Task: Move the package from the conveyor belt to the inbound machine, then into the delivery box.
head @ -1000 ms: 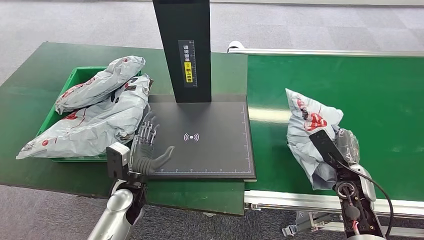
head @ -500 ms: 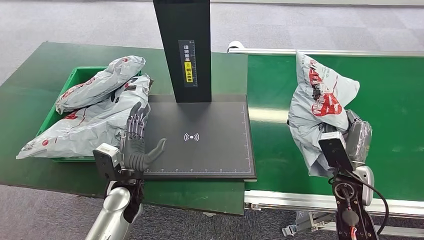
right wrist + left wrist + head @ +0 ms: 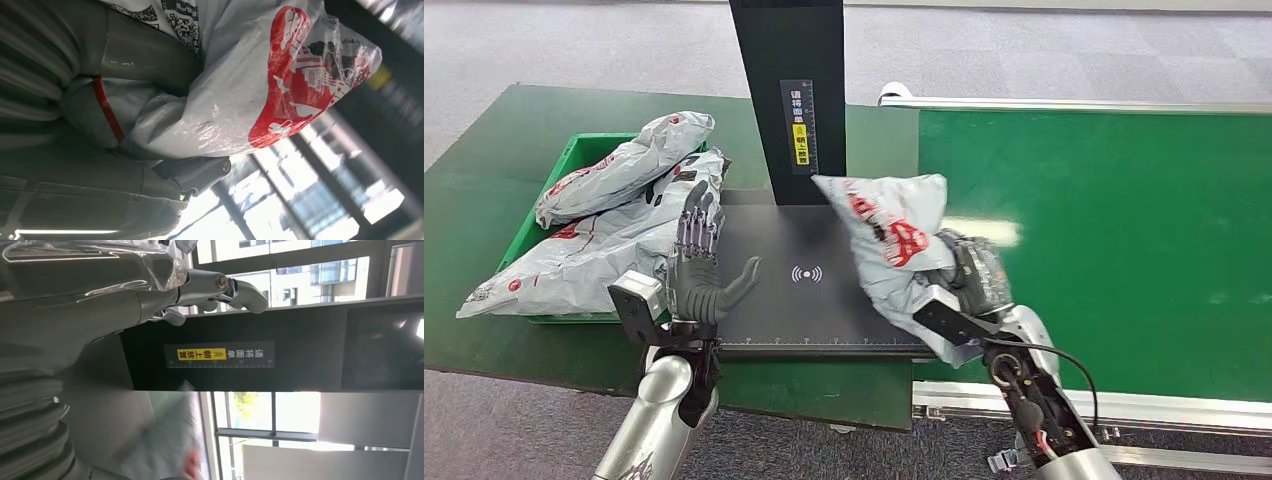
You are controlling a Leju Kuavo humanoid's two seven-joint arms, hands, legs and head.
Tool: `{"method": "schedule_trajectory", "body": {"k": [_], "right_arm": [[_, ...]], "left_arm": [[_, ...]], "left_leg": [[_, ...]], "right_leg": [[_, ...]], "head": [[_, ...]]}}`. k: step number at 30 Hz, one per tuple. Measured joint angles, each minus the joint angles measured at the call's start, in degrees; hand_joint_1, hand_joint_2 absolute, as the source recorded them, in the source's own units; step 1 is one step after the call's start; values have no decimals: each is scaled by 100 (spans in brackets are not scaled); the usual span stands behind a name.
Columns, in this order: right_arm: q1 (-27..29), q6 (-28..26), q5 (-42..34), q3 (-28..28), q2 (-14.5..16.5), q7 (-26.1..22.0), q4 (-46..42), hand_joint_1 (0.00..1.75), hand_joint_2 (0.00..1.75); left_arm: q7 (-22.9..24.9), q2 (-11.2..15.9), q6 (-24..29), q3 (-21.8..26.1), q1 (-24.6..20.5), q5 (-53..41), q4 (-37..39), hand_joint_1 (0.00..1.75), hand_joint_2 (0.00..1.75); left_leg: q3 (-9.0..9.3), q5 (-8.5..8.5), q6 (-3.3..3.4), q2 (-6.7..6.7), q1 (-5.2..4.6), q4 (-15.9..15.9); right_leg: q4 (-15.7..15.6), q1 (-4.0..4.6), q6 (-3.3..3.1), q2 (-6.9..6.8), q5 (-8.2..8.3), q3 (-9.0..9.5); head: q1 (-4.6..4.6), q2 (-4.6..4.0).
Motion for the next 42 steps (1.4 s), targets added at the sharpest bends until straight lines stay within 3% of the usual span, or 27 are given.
{"method": "schedule_trajectory", "body": {"k": [5, 8, 11, 12, 15, 16, 23, 27, 42], "right_arm": [[-494, 390, -156, 748, 385, 19, 984, 175, 175], [-697, 755, -462, 975, 499, -53, 1440, 175, 175], [-753, 749, -678, 1103, 563, -208, 1778, 175, 175], [-754, 675, -709, 1131, 578, -239, 1862, 144, 175], [-748, 409, -813, 1170, 608, -322, 2014, 14, 175], [-747, 330, -881, 1171, 611, -370, 2037, 0, 175], [-685, 160, -1470, 975, 571, -635, 1937, 0, 175], [-435, 227, -1986, 634, 467, -740, 1430, 0, 175], [175, 618, -2780, -111, 281, -1019, 134, 0, 175]], "left_arm": [[1, -62, -55, -74, -186, 22, 151, 0, 175], [2, -80, -98, -129, -325, 68, 257, 0, 175], [2, -90, -116, -165, -405, 109, 348, 0, 175], [2, -90, -120, -179, -420, 117, 377, 0, 175], [-5, -90, -127, -217, -455, 141, 454, 0, 175], [-10, -90, -127, -225, -467, 151, 474, 0, 175], [-31, -89, -119, -244, -494, 175, 583, 0, 175], [-39, -74, -119, -243, -480, 181, 591, 0, 175], [-61, -27, -96, -280, -472, 187, 651, 0, 175]], "left_leg": [[-3, 0, 0, -2, 0, 1], [-5, -1, 0, -3, 0, 1], [-4, -2, 0, -3, -1, 1], [-4, -2, 1, -2, -1, 2], [-2, -2, 1, -1, -1, 2], [-2, -2, 0, -1, -1, 1], [-1, -2, 0, -2, -1, 2], [-4, -4, 1, -3, -2, 2], [-4, -5, 1, -1, -1, 2]], "right_leg": [[0, 0, 0, -1, -1, -6], [0, 0, 1, 0, -1, -6], [-1, -1, 1, 0, -1, -6], [-1, -1, 1, 0, -1, -6], [-1, -1, 1, 0, -1, -6], [-1, -1, 1, 0, -1, -6], [-1, -1, 0, 1, -1, -6], [-1, -2, 1, 1, -1, -6], [-1, -2, 1, 1, -1, -7]], "head": [[0, 1], [1, 0], [2, 1], [2, 1], [1, 1], [1, 1], [1, 1], [1, 1], [1, 0]]}}
